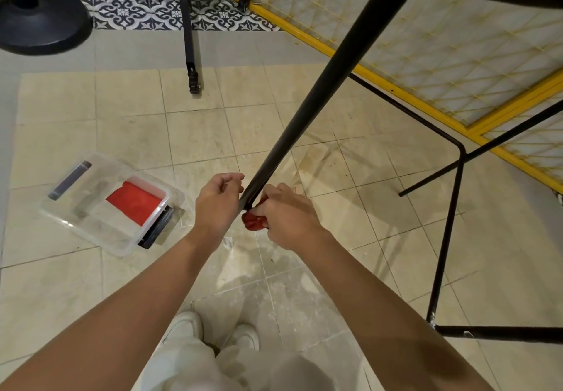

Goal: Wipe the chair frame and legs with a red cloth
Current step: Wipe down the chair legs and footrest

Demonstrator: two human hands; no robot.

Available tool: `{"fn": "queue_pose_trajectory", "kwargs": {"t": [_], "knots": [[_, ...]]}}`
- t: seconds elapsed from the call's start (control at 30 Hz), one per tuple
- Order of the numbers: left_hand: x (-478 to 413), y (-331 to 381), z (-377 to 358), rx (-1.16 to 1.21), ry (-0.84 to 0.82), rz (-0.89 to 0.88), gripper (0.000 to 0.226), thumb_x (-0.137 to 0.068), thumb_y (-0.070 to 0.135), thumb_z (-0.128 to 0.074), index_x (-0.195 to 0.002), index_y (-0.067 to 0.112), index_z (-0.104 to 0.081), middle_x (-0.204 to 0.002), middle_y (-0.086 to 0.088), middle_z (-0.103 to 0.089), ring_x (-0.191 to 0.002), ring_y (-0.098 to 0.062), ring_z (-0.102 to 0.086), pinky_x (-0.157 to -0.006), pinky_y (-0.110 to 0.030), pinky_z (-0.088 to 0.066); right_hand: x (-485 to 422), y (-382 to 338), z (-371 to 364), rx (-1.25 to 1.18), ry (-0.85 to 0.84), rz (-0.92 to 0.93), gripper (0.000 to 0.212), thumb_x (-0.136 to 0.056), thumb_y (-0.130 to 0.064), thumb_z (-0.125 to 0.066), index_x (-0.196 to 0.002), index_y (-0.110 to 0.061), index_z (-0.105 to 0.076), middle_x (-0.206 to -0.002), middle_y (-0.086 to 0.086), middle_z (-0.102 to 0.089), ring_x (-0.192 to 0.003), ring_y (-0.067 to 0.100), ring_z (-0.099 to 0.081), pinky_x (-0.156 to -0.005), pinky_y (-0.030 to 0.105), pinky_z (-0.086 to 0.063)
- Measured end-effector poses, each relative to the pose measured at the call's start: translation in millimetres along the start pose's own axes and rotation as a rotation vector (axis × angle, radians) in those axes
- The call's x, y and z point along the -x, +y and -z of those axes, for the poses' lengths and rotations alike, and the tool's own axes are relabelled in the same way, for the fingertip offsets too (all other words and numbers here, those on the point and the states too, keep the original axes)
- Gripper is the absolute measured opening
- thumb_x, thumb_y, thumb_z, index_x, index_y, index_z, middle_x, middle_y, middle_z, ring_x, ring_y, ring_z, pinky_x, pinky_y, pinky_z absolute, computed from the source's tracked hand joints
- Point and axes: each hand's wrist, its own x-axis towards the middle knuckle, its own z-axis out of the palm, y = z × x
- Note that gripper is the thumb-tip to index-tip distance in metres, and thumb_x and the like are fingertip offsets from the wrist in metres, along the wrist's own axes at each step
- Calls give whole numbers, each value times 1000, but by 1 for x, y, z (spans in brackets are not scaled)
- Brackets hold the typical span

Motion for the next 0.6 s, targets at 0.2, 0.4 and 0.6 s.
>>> {"fn": "queue_pose_trajectory", "kwargs": {"t": [0.2, 0.4, 0.6], "knots": [[0, -3, 14, -4, 21, -12, 22, -95, 24, -45, -106, 22, -64, -93, 7, -64, -93, -10, -57, -87, -26, -43, 4, -4, -11, -20, 171, -46, 36, -90, -11, -56, -121, -29, -62, -118, -2, -52, -111, 21, -44, -85, 34, -44], [5, -5, 16, -18, 3, 3, 20, -95, 22, -44, -104, 24, -63, -97, 3, -65, -94, -11, -57, -81, -24, -40, 14, -23, -23, 263, 269, 68, 36, -79, -11, -68, -112, -24, -67, -116, -1, -58, -109, 20, -52, -82, 33, -46], [7, -9, 28, 10, -2, 19, 20, -95, 20, -44, -100, 26, -62, -96, 2, -65, -92, -12, -57, -68, -19, -41, 18, -14, -17, 53, 315, 46, 40, -81, -9, -69, -114, -32, -67, -110, -2, -61, -99, 21, -55, -70, 32, -49]]}}
